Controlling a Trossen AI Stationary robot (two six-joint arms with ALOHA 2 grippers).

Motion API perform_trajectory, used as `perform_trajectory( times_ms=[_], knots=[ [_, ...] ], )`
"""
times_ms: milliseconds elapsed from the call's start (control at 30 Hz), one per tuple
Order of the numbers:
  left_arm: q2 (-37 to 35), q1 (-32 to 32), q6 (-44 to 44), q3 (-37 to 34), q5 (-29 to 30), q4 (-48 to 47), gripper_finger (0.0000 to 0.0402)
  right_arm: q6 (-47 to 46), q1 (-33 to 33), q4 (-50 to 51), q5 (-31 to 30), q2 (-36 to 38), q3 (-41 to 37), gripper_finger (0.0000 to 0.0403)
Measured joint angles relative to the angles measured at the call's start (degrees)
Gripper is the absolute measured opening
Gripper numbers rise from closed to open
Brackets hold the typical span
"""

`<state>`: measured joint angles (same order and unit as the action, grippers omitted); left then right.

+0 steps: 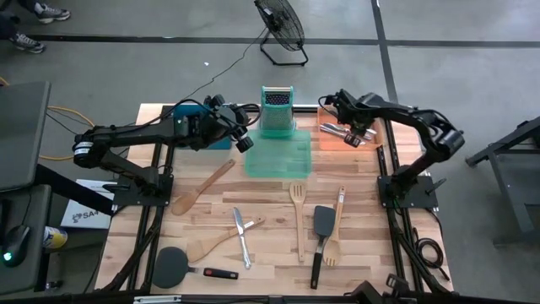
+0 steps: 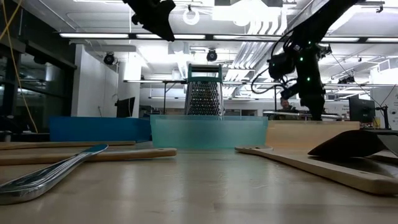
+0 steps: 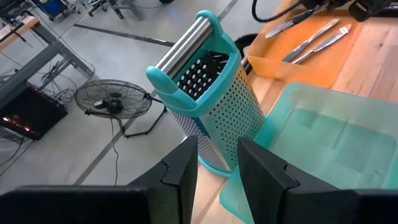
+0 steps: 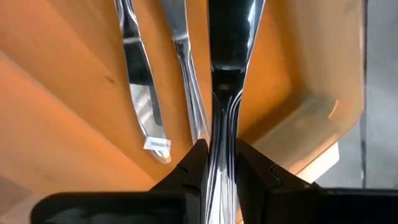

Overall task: Pick & Place Kitchen Items
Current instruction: Put the silver knife into the orange bin

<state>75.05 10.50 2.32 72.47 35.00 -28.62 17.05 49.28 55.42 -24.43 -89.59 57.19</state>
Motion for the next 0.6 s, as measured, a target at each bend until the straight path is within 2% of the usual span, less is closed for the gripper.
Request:
perform_trajectory(
  times_ms=[267, 600],
  knots=[
    [0.0, 0.0, 0.0, 0.0, 0.0, 0.0, 0.0111, 4.7, 0.1, -0.1, -0.5, -4.3, 0.0, 0.0044],
    [0.0, 0.0, 0.0, 0.0, -2.5, 0.0, 0.0111, 2.3, 3.3, -1.1, 7.0, -6.6, 0.0, 0.0044]
  ],
)
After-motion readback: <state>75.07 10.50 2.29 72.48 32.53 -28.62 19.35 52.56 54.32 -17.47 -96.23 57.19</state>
